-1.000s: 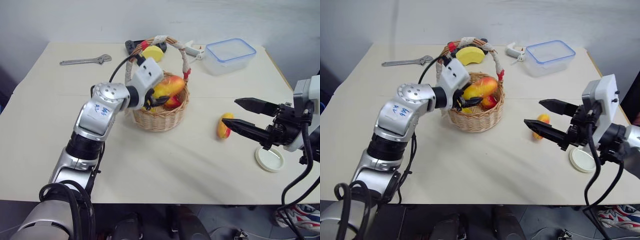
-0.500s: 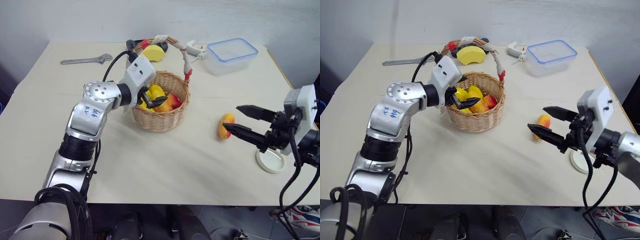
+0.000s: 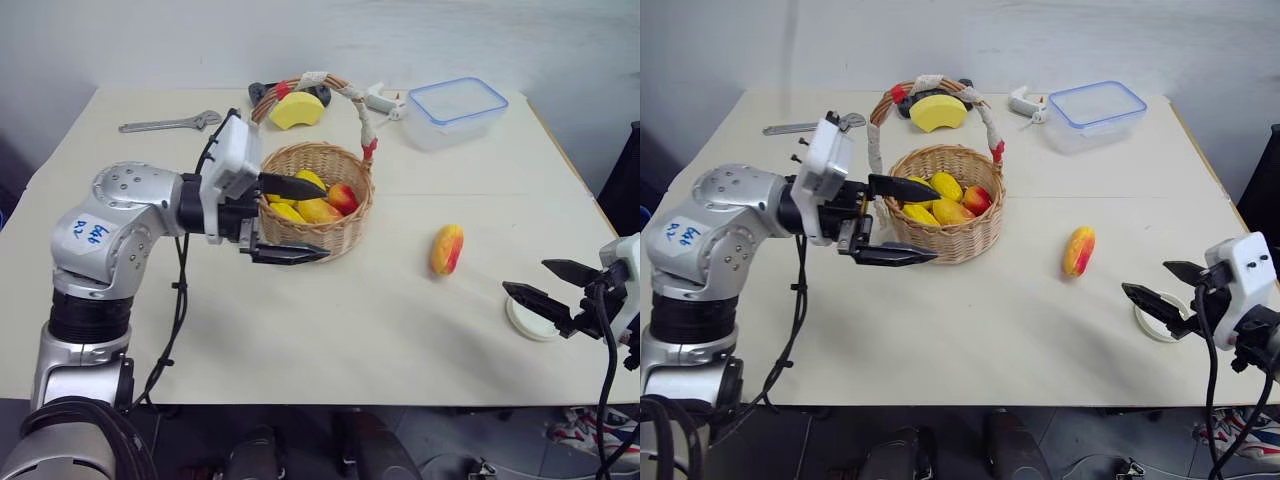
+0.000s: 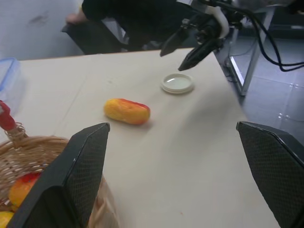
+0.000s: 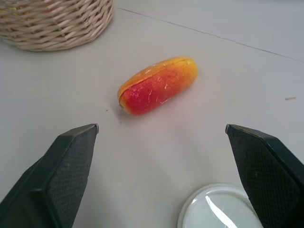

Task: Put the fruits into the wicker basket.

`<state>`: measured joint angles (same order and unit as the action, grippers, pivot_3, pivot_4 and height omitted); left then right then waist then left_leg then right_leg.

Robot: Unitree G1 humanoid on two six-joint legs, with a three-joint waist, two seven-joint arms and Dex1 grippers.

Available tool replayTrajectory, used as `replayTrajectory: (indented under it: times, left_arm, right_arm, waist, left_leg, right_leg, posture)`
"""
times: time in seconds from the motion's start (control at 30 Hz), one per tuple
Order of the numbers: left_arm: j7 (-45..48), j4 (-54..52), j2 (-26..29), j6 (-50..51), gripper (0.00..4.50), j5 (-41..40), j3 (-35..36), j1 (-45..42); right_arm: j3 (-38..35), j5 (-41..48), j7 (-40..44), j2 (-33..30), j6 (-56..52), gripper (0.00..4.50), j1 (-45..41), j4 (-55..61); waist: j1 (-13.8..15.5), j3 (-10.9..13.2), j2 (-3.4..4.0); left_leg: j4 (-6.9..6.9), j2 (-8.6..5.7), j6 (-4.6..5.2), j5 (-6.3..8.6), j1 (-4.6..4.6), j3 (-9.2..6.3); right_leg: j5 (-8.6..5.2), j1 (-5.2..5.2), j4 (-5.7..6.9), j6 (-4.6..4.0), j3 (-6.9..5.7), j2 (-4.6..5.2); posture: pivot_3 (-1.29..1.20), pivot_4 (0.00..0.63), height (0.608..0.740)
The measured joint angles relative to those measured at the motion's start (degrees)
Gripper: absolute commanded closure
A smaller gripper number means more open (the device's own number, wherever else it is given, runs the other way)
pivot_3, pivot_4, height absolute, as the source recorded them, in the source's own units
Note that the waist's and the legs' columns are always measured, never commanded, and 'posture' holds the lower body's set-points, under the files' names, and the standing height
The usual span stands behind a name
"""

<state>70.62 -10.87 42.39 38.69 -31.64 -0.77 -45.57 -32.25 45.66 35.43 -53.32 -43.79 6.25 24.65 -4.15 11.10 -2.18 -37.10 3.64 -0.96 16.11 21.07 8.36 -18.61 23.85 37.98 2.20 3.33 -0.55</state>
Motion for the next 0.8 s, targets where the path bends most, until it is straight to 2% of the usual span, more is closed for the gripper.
replayTrajectory:
  times: [0.1,0.3,0.53,0.8]
  left_arm:
    - [3.9,0.5,1.9,-2.6,0.00,0.1,-0.4,1.0]
    - [4.8,0.4,0.2,-4.9,0.00,0.2,-1.9,0.8]
    - [2.5,0.9,-0.7,-6.2,0.00,1.0,-2.1,0.7]
    - [1.0,2.5,-0.3,-8.0,0.00,2.8,-2.1,0.7]
  right_arm:
    - [5.9,-2.1,-2.7,2.2,-0.5,0.03,-6.6,-1.7]
    - [16.7,-7.9,-13.3,12.3,-5.3,0.03,-20.1,-11.9]
    - [16.6,-9.8,-19.0,20.3,-7.1,0.03,-30.1,-21.9]
    - [16.7,-11.2,-19.7,22.8,-7.7,0.03,-34.0,-25.4]
  waist:
    - [-0.4,0.0,-0.02]
    - [-0.6,0.0,-0.02]
    - [-0.7,0.0,-0.01]
    - [-0.6,0.0,-0.01]
  left_leg:
    - [-0.03,-0.03,0.12,-0.07,0.00,-0.05]
    - [-0.02,-0.10,0.23,-0.13,0.11,0.00]
    - [0.06,-0.02,0.05,-0.03,0.17,0.07]
    - [0.03,-0.03,0.05,0.01,0.21,0.10]
  right_leg:
    - [0.17,-0.10,-0.12,0.03,0.00,0.03]
    - [0.29,-0.01,-0.15,0.04,0.05,0.10]
    - [0.20,0.18,-0.03,-0.04,0.03,0.05]
    - [0.17,0.20,-0.04,-0.03,0.03,0.06]
  posture:
    - [0.00,0.150,0.740]
    - [0.00,0.150,0.740]
    - [0.00,0.150,0.740]
    - [0.00,0.150,0.740]
